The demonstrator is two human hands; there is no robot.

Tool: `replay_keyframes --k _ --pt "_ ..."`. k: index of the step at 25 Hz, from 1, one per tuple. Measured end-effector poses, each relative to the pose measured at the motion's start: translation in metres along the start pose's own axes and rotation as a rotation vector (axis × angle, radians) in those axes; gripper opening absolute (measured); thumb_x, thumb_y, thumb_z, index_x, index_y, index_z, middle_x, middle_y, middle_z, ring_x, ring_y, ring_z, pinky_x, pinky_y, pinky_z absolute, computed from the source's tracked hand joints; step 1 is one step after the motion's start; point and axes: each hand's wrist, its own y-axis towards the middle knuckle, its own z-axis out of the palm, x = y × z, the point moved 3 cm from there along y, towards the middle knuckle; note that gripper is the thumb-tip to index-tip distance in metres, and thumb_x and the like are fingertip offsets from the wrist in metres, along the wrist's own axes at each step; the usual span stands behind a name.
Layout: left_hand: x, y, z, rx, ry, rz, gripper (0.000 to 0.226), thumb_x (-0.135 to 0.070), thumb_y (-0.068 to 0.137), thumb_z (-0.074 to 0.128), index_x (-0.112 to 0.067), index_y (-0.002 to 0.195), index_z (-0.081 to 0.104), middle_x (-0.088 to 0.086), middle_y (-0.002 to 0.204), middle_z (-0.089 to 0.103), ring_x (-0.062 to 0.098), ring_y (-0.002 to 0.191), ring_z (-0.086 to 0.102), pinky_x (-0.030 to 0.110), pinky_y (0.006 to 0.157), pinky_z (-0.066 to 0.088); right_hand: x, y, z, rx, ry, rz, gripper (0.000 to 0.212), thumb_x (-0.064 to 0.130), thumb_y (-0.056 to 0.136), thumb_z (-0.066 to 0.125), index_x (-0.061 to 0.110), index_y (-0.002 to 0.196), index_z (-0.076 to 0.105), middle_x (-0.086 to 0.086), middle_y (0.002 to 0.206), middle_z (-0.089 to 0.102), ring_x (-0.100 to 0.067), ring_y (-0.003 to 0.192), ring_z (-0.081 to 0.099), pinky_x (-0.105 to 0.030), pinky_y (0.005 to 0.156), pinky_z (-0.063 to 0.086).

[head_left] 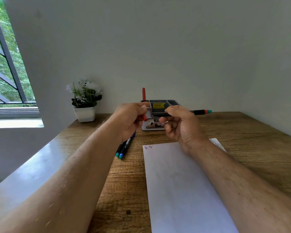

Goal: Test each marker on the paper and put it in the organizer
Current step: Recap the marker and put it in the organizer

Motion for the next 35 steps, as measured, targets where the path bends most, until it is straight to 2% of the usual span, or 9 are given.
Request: replay_keyframes --k 6,10,16,19,22,24,28,32,35 --pt "0.004 0.003 -0.003 -0.026 -0.292 -0.045 0.018 -0.008 0.093 0.061 0.002 0.106 0.067 0.011 0.082 0.067 0.012 0.068 0.059 0.023 0.071 0.057 -0.002 0.005 -0.003 -0.030 0.042 -0.035 0.008 0.012 0.094 0.050 0.009 0.091 0.057 -0.015 0.075 0.071 -0.014 0.043 0.052 -0.021 0.040 0.037" --pt "0.006 0.002 0.000 0.015 -0.283 -0.051 0.022 -0.009 0.092 0.063 0.003 0.110 0.067 0.010 0.082 0.066 0.012 0.067 0.061 0.021 0.065 0.059 -0.003 0.006 -0.003 -0.041 0.029 -0.038 0.019 0.014 0.096 0.051 0.002 0.108 0.058 -0.014 0.079 0.073 -0.014 0.045 0.053 -0.021 0.040 0.038" --pt "0.008 0.002 0.003 0.036 -0.277 -0.044 0.022 -0.009 0.091 0.065 0.003 0.110 0.067 0.010 0.080 0.067 0.011 0.062 0.063 0.019 0.061 0.059 -0.004 0.006 -0.001 -0.046 0.022 -0.020 0.012 0.014 0.095 0.055 0.005 0.103 0.057 -0.015 0.082 0.075 -0.015 0.044 0.054 -0.021 0.040 0.038" --pt "0.008 0.004 0.001 -0.012 -0.303 -0.040 0.014 -0.010 0.088 0.069 0.000 0.098 0.069 0.010 0.077 0.069 0.010 0.059 0.062 0.019 0.059 0.058 -0.002 0.006 -0.002 -0.066 0.014 -0.026 0.004 0.014 0.091 0.066 0.011 0.092 0.063 -0.015 0.084 0.076 -0.015 0.043 0.056 -0.020 0.037 0.039" --pt "0.008 0.004 -0.004 -0.057 -0.320 -0.014 0.011 -0.011 0.083 0.074 -0.002 0.088 0.068 0.010 0.075 0.071 0.010 0.058 0.062 0.017 0.056 0.058 -0.002 0.006 -0.001 -0.062 -0.005 -0.041 0.011 0.007 0.085 0.072 0.013 0.094 0.073 -0.014 0.080 0.074 -0.015 0.044 0.055 -0.021 0.036 0.039" --pt "0.009 0.004 -0.004 -0.064 -0.317 0.002 0.013 -0.012 0.083 0.075 -0.003 0.088 0.068 0.010 0.077 0.071 0.010 0.058 0.063 0.017 0.054 0.057 -0.003 0.004 0.002 -0.010 0.017 -0.026 0.015 0.010 0.089 0.066 0.012 0.100 0.075 -0.015 0.084 0.074 -0.016 0.048 0.058 -0.021 0.038 0.040" --pt "0.009 0.007 -0.008 -0.111 -0.341 0.013 0.018 -0.015 0.083 0.076 -0.003 0.093 0.068 0.011 0.080 0.072 0.011 0.058 0.065 0.018 0.055 0.057 -0.003 0.002 0.004 0.055 0.124 0.026 0.038 0.019 0.095 0.038 0.004 0.109 0.070 -0.020 0.095 0.075 -0.020 0.054 0.063 -0.022 0.044 0.041" --pt "0.010 0.009 -0.010 -0.131 -0.339 0.014 0.018 -0.016 0.082 0.076 -0.003 0.092 0.067 0.008 0.070 0.072 0.009 0.052 0.064 0.018 0.052 0.056 -0.001 0.003 0.000 -0.059 -0.018 -0.017 0.011 0.013 0.095 0.052 0.009 0.097 0.062 -0.015 0.083 0.075 -0.019 0.049 0.060 -0.021 0.039 0.041" --pt "0.010 0.009 -0.010 -0.139 -0.314 0.015 0.023 -0.016 0.083 0.075 -0.003 0.099 0.066 0.009 0.073 0.073 0.010 0.055 0.066 0.019 0.052 0.057 0.000 0.004 -0.003 -0.118 -0.116 -0.032 0.007 0.012 0.093 0.058 0.011 0.096 0.064 -0.012 0.075 0.072 -0.015 0.044 0.054 -0.021 0.038 0.039"
